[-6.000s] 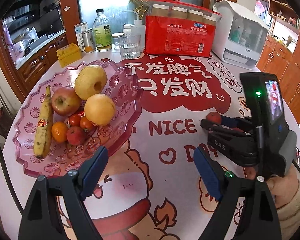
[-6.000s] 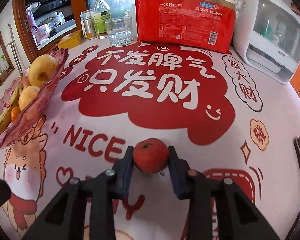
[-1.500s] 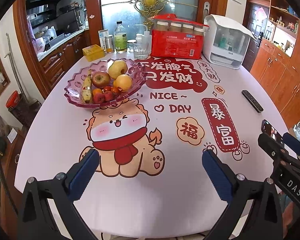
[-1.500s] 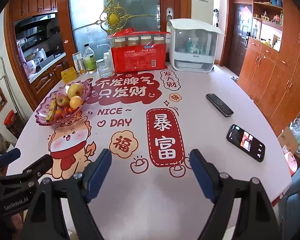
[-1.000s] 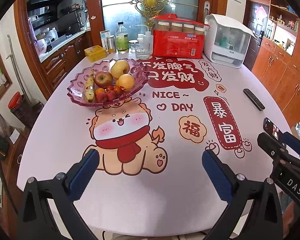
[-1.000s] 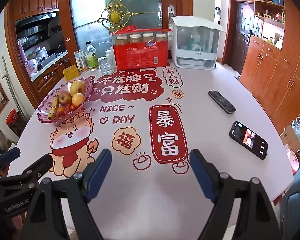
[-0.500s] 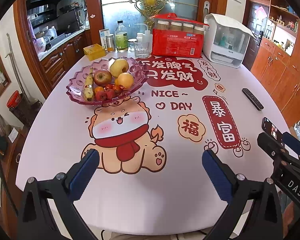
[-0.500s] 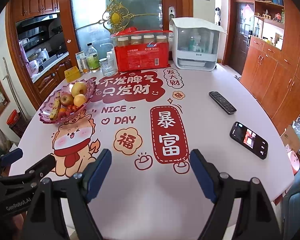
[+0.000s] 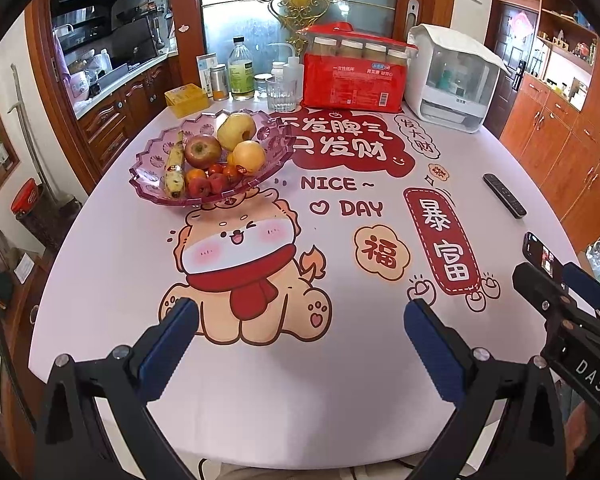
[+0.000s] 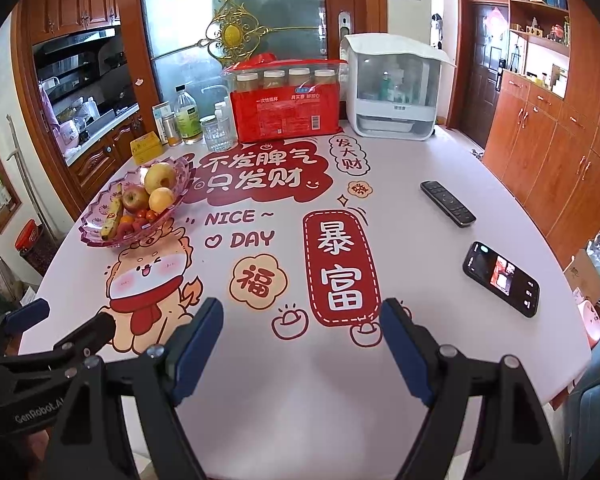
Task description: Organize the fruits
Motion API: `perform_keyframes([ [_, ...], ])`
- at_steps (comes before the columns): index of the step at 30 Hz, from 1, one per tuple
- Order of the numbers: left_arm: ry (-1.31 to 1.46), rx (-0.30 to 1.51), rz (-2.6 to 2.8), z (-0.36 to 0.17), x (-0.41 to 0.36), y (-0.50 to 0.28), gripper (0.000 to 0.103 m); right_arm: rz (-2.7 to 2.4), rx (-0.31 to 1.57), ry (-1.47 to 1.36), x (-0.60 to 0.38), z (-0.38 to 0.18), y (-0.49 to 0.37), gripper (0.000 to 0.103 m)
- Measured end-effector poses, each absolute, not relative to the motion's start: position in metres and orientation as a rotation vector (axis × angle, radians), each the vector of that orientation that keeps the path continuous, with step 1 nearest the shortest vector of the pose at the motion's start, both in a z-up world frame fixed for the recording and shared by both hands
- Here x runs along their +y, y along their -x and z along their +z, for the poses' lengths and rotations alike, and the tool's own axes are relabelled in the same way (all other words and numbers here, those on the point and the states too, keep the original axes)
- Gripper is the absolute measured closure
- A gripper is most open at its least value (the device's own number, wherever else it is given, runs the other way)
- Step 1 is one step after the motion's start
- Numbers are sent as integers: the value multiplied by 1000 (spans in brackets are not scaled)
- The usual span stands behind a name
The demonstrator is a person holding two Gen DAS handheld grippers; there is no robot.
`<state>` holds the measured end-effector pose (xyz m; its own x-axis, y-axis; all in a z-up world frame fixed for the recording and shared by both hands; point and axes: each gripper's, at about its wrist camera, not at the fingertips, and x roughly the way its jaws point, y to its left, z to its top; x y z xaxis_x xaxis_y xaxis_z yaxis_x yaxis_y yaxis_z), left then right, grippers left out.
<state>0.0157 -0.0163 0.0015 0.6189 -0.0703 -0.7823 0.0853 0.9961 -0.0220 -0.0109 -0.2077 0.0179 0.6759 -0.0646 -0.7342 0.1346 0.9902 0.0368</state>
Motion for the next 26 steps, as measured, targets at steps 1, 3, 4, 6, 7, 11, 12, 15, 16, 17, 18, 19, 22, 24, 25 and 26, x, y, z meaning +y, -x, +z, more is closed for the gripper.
perform_keyframes([
  [1, -18, 899, -90, 1, -16, -15, 1, -112, 820, -90, -208, 18, 11, 22],
  [3, -18, 900, -90, 2, -16, -16, 1, -112, 821, -91, -208, 18, 11, 22],
  [4, -17, 901, -90, 1, -16, -16, 1, -113, 822, -91, -208, 17, 11, 22],
  [6, -19, 901, -90, 1, -17, -15, 1, -112, 821, -91, -208, 17, 11, 22],
  [7, -18, 901, -91, 0, -18, -14, 1, -112, 822, -91, -207, 16, 10, 22],
  [11, -17, 899, -91, 0, -18, -15, 1, -112, 823, -90, -206, 15, 10, 22],
  [12, -17, 900, -92, 0, -17, -15, 1, -112, 822, -91, -207, 15, 10, 22],
  [15, -18, 905, -91, 0, -17, -16, 1, -112, 824, -92, -207, 16, 10, 22],
  [16, -18, 906, -92, -1, -18, -14, 1, -111, 826, -93, -206, 15, 10, 22],
  [17, -17, 908, -92, -2, -19, -12, 1, -111, 826, -93, -206, 15, 10, 22],
  [18, -16, 909, -92, -3, -20, -11, 1, -110, 827, -93, -205, 13, 11, 22],
  [19, -16, 910, -91, -4, -22, -10, 1, -111, 828, -94, -204, 13, 11, 22],
  [22, -18, 909, -92, -4, -22, -10, 1, -110, 830, -97, -202, 10, 12, 22],
  [24, -17, 911, -92, -4, -22, -9, 1, -110, 829, -95, -204, 11, 11, 22],
  [25, -16, 911, -92, -3, -20, -12, 1, -110, 830, -95, -202, 10, 12, 22],
  [26, -15, 911, -91, -3, -19, -12, 1, -110, 830, -95, -204, 11, 11, 22],
])
